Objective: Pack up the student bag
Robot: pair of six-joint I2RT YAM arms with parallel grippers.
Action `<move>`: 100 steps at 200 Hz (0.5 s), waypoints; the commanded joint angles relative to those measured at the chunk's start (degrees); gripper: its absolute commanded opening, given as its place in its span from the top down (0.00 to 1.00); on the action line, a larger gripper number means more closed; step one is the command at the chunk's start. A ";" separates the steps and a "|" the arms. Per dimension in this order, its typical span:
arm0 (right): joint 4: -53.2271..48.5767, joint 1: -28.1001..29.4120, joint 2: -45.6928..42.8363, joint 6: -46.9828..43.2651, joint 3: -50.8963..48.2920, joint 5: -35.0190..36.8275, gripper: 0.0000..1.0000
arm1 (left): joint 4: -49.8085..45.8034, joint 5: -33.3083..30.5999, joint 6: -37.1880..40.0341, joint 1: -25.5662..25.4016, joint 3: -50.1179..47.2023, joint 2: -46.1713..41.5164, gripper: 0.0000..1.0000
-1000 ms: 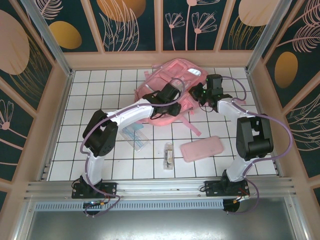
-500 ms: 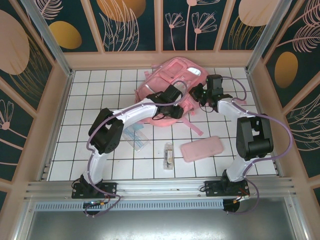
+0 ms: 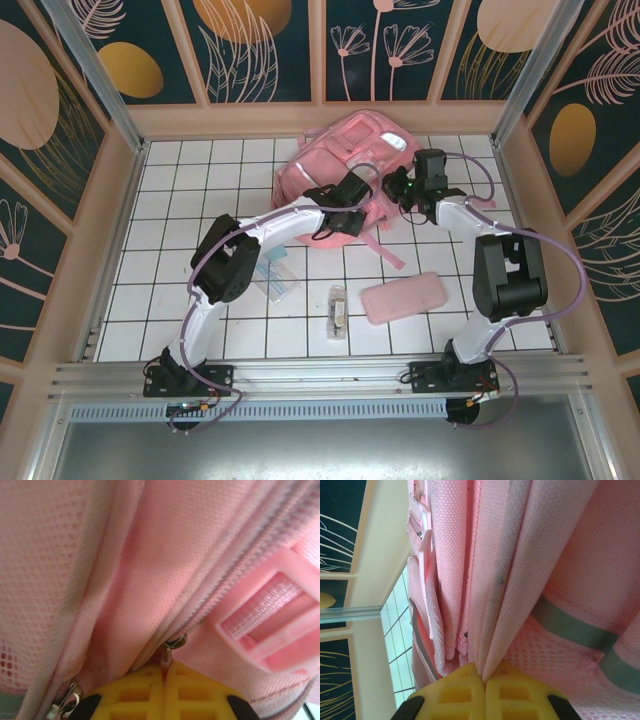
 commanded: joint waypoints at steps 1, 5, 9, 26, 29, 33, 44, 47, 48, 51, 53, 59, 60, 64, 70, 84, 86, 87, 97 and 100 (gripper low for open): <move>6.49 -1.53 -7.26 -2.68 1.61 -0.40 1.00 | -2.30 -3.47 1.14 2.44 -2.05 1.41 1.00; 6.51 -1.77 -7.22 -2.99 1.44 -0.01 1.00 | -2.40 -3.45 1.46 2.57 -2.61 0.84 1.00; 6.32 -1.99 -7.21 -3.36 1.25 0.51 1.00 | -2.41 -3.33 1.74 2.70 -3.28 0.25 1.00; 6.14 -3.49 -7.17 -3.97 0.25 1.14 1.00 | -3.06 -2.40 3.37 3.60 -6.83 -2.83 1.00; 6.32 -3.75 -7.27 -3.97 0.04 1.01 1.00 | -3.41 -2.44 3.65 3.75 -7.48 -3.40 1.00; 6.52 -3.99 -7.21 -4.07 -0.25 1.04 1.00 | -3.89 -2.48 4.15 4.06 -8.28 -4.00 1.00; 6.35 -4.36 -7.23 -4.74 -0.36 2.07 1.00 | -5.56 -2.65 5.34 4.79 -10.19 -5.38 1.00; 6.29 -4.50 -7.21 -4.84 -0.44 2.38 1.00 | -6.06 -2.61 5.69 5.00 -10.59 -5.74 1.00; 6.25 -4.55 -7.21 -4.95 -0.40 2.47 1.00 | -6.22 -2.59 5.76 5.09 -10.73 -5.83 1.00; 6.22 -4.62 -7.19 -5.12 -0.36 2.71 1.00 | -6.69 -2.57 6.04 5.24 -11.18 -6.16 1.00; 6.21 -4.63 -7.14 -5.24 -0.35 2.84 1.00 | -6.96 -2.57 6.13 5.39 -11.50 -6.31 1.00; 6.19 -4.74 -6.98 -5.62 -0.35 3.14 1.00 | -7.84 -2.31 6.57 5.67 -12.21 -6.83 1.00; 6.20 -4.72 -6.96 -5.67 -0.35 3.20 1.00 | -7.95 -2.22 6.60 5.77 -12.38 -6.99 1.00; 6.21 -4.85 -6.84 -5.85 -0.29 3.33 1.00 | -8.39 -1.86 6.78 5.95 -12.82 -7.36 1.00; 6.29 -4.95 -6.53 -6.06 -0.20 3.43 1.00 | -8.90 -1.62 6.89 6.28 -13.54 -8.02 1.00; 6.61 -5.28 -5.96 -6.22 -0.18 3.03 1.00 | -9.28 -2.25 7.08 6.94 -15.00 -9.23 1.00; 6.75 -5.30 -5.84 -6.18 -0.18 2.87 1.00 | -9.28 -2.49 7.07 7.07 -15.13 -9.43 1.00; 6.79 -5.31 -5.87 -6.17 -0.18 2.85 1.00 | -9.32 -2.66 7.07 7.09 -15.20 -9.53 1.00; 7.09 -5.29 -5.60 -6.25 -0.18 2.65 1.00 | -9.51 -3.80 7.00 7.81 -15.65 -10.15 1.00; 7.09 -5.27 -5.55 -6.33 -0.22 2.65 1.00 | -9.46 -4.05 6.92 8.10 -15.64 -10.25 1.00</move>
